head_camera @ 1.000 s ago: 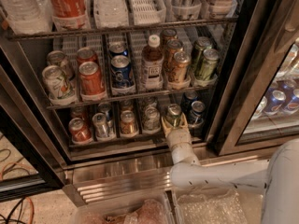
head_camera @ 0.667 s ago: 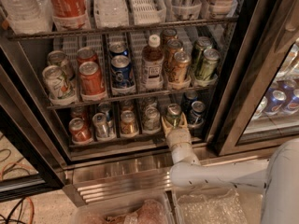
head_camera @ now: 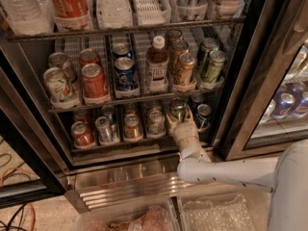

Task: Pick green can from bottom shelf of fridge

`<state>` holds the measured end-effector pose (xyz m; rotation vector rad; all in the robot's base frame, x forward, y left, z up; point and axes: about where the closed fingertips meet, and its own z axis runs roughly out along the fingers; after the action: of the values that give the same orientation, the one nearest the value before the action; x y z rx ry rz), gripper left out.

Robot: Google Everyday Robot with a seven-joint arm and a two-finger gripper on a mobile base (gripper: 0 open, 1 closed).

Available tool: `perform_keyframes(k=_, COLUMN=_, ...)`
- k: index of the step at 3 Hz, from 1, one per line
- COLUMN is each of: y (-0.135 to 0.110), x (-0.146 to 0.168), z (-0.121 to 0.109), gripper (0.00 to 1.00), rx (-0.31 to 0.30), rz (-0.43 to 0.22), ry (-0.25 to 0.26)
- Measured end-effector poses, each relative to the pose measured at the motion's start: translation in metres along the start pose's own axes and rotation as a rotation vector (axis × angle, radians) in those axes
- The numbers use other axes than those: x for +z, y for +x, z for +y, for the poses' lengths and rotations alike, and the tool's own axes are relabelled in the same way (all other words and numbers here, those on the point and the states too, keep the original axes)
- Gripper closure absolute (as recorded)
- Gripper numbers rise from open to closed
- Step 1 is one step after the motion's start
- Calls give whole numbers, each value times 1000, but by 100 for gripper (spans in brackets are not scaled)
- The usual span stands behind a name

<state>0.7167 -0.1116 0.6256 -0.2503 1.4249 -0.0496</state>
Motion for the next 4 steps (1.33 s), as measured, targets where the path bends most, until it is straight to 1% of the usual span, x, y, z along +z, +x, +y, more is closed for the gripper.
perform_keyframes(k=1, y=-30, x=-1, z=-2, gripper=100, rx=-27, rz=-69, ry=-18)
perform_keyframes(k=2, y=-48, x=-25, z=1, gripper=100, rx=-26, rz=-95, ry=-27)
perform_keyframes(k=3, y=-51, x=-60, z=14, gripper=100, rx=-2, rz=-50, ry=-69)
perform_keyframes(k=4, y=-58, x=-89, z=17, gripper=100, rx=-2, rz=-19, ry=-85)
